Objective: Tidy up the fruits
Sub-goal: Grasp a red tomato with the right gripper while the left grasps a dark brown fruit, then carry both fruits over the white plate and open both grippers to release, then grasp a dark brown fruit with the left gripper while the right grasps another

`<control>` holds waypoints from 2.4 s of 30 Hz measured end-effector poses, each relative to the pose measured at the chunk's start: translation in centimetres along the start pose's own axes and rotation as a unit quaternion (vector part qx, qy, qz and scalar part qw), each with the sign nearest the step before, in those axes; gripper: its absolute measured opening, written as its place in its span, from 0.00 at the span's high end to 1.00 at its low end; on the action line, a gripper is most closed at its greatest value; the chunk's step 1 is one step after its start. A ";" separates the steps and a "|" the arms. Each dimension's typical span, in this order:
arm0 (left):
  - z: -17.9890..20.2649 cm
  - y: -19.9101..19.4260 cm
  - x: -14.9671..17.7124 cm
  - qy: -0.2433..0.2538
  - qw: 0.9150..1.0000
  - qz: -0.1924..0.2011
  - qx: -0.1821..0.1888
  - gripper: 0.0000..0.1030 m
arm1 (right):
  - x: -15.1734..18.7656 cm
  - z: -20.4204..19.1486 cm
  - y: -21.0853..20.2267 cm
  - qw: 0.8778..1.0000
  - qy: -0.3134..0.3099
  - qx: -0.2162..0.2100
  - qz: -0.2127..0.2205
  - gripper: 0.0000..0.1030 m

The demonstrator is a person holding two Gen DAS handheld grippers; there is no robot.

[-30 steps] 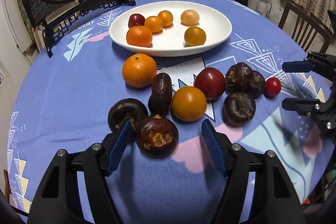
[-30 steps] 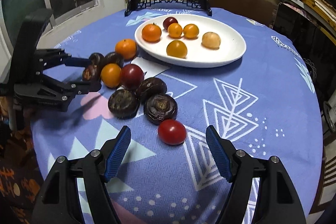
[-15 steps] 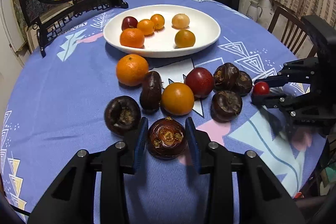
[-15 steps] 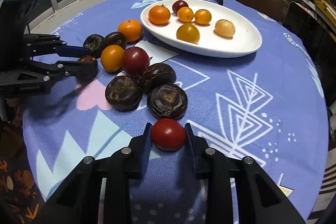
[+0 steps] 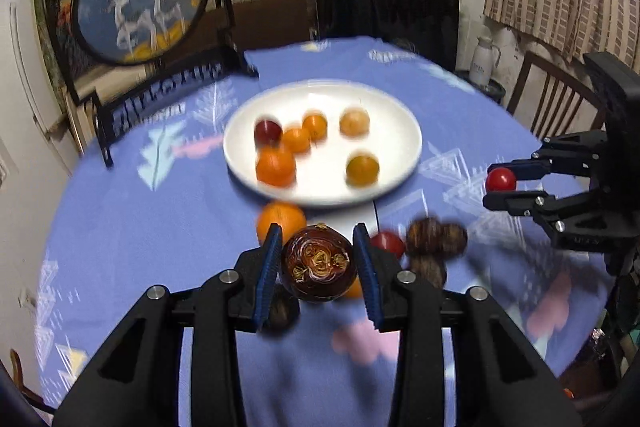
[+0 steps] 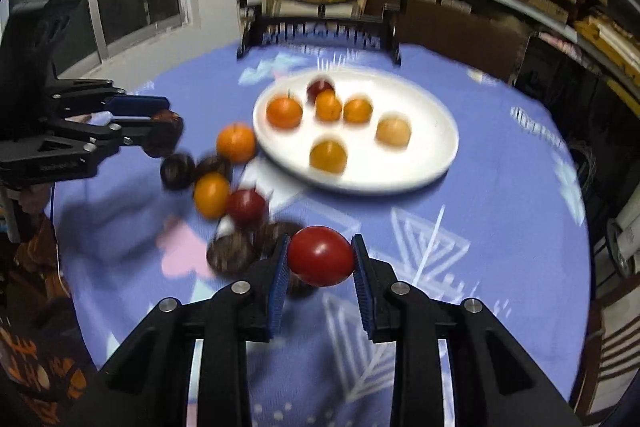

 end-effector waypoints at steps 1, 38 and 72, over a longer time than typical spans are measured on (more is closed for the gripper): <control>-0.1 0.0 -1.1 0.001 1.000 0.008 -0.004 0.66 | -0.8 0.1 -0.2 1.000 0.000 0.002 0.009 0.70; -2.4 15.2 -10.8 -0.006 0.997 -0.042 -0.059 0.65 | -12.2 6.9 11.2 0.994 0.101 -0.011 0.044 0.70; -4.1 2.5 2.1 -0.002 0.997 -0.037 -0.062 0.23 | 2.6 -1.0 1.6 1.000 -0.007 -0.019 -0.006 0.33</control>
Point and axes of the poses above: each gripper's, at about its wrist camera, not at the fingertips, and y roughly the way its jaws point, z to its right, x to its underside, the point moved 4 cm from there along y, roughly the way its jaws point, and after that the axes turned 3 degrees about y, right-handed, at the moved point
